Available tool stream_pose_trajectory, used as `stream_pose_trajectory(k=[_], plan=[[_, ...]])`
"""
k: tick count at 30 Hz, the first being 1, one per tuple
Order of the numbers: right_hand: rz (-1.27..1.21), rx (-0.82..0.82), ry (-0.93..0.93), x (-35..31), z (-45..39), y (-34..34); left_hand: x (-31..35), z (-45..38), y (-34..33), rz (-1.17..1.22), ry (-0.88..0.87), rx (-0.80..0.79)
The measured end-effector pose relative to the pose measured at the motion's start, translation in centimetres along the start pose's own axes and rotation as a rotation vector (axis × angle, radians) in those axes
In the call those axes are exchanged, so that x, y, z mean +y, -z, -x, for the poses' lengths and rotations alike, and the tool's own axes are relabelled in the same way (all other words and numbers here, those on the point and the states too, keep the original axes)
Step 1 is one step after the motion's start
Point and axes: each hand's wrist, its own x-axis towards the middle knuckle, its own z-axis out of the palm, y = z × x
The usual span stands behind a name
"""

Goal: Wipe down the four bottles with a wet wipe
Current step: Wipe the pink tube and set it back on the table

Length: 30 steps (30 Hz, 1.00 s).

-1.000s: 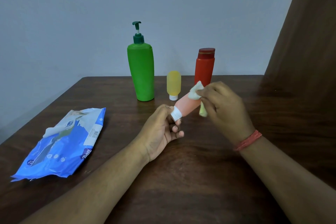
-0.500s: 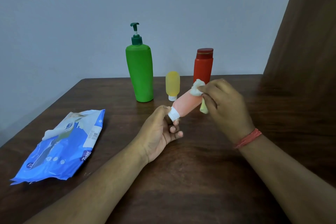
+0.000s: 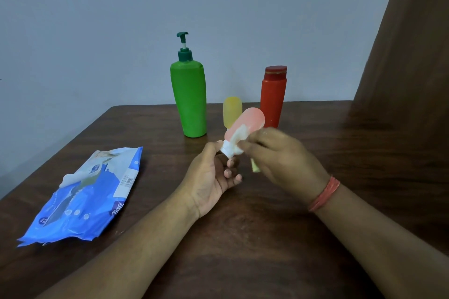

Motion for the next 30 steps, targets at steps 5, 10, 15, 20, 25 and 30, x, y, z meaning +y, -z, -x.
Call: stream_pose_trajectory(k=[5, 10, 15, 20, 25, 30], plan=[[-0.053, 0.036, 0.011, 0.1, -0.4, -0.3, 0.0, 0.0, 0.2, -0.051, -0.017, 0.024], [-0.101, 0.075, -0.007, 0.3, -0.1, -0.5, -0.1, -0.3, 0.3, -0.066, -0.048, -0.067], [-0.115, 0.084, -0.035, 0.3, -0.1, -0.3, -0.4, -0.2, 0.4, -0.065, -0.074, -0.106], [-0.189, 0.088, -0.052, 0.2, -0.2, -0.3, -0.6, -0.3, 0.8, -0.059, -0.098, -0.123], [-0.142, 0.142, -0.155, 0.6, 0.0, -0.1, -1.1, -0.3, 0.8, -0.19, -0.137, -0.119], [-0.17, 0.127, -0.147, 0.6, 0.2, -0.1, -1.1, -0.2, 0.6, -0.264, -0.132, -0.117]])
